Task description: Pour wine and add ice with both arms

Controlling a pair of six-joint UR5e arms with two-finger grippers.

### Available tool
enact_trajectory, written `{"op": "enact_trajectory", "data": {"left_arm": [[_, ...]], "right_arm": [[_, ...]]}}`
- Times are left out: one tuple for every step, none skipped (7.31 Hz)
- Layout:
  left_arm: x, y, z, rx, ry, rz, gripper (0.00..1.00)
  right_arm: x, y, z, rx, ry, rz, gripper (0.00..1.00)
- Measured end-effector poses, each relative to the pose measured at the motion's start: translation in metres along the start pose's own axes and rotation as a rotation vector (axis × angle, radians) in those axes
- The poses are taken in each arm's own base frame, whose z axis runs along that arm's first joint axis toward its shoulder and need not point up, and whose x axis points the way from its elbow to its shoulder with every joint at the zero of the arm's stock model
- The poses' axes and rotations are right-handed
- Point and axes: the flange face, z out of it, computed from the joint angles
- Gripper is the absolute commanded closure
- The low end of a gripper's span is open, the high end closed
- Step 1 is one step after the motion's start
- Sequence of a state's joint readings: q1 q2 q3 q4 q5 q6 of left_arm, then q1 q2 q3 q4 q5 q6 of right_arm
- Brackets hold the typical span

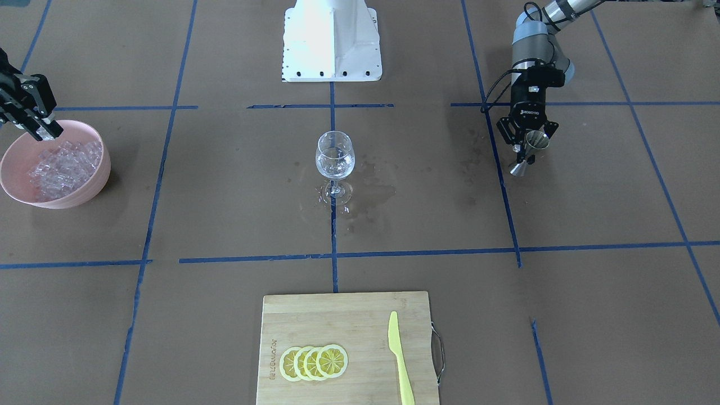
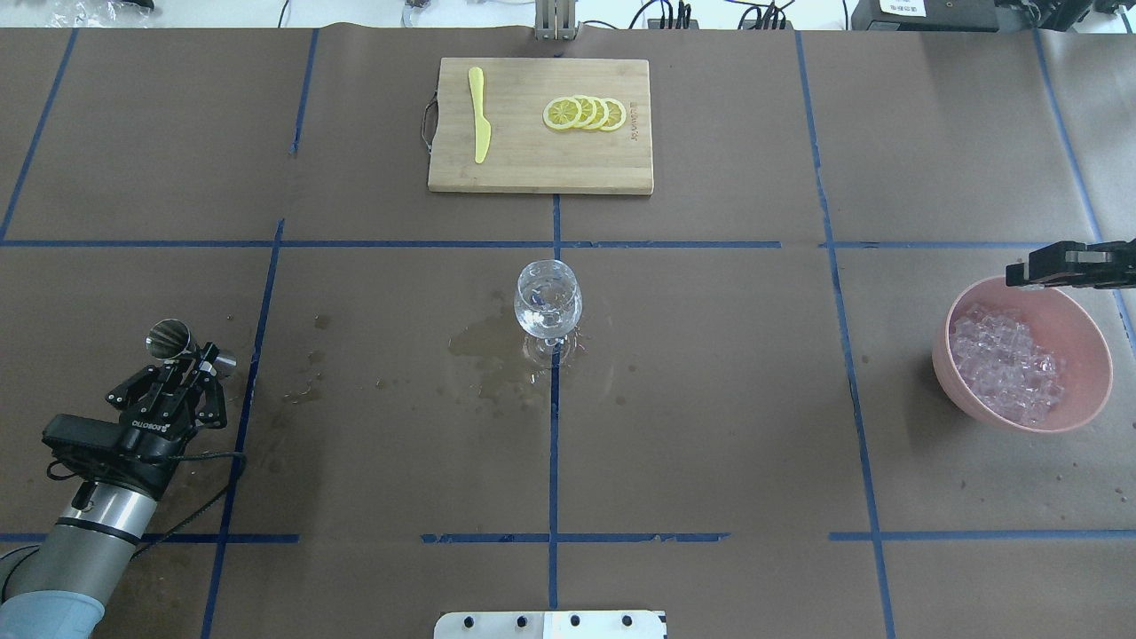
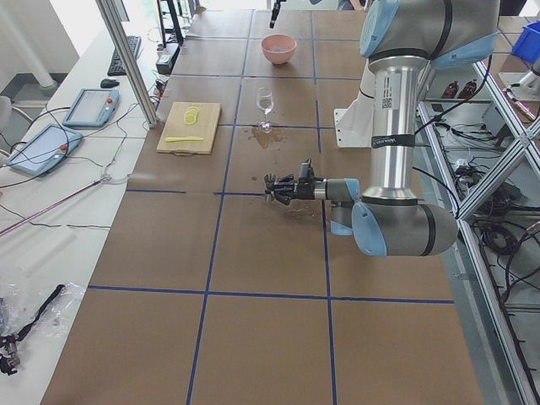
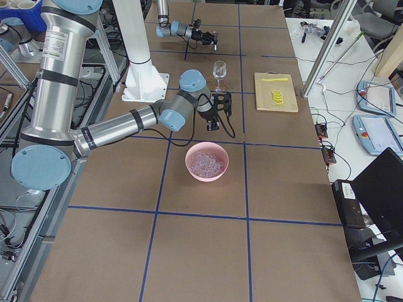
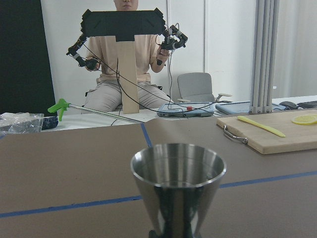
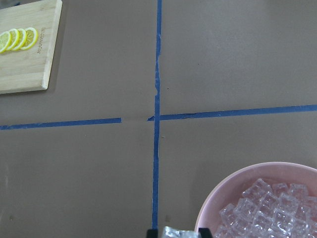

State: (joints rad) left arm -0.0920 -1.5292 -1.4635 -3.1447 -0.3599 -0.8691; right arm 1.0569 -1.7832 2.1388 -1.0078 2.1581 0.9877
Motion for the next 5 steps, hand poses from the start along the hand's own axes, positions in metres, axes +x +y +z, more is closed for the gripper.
{"op": "enact_trajectory", "data": {"left_arm": [[0.0,0.0001,0.0,-0.001,0.001,0.004,0.41],[-0.0004,0.0005,0.0,-0.002,0.001,0.007,0.38],[-0.0007,0.0006,-0.0001,-0.003,0.002,0.008,0.35],[-0.0006,0.0005,-0.0001,-0.003,0.002,0.009,0.01],[-0.0005,0.0006,-0.0001,-0.004,0.003,0.009,0.0]], "right_arm": [[-0.0004,-0.0001,-0.0002,0.0,-0.001,0.0,1.0],[-0.0006,-0.0001,-0.0002,0.0,-0.001,-0.001,1.0],[-0.0007,-0.0001,0.0001,0.0,-0.001,-0.001,1.0],[-0.0011,0.0,0.0003,-0.002,-0.002,0.0,1.0],[-0.0037,-0.0003,-0.0005,-0.005,-0.011,-0.002,1.0]]}}
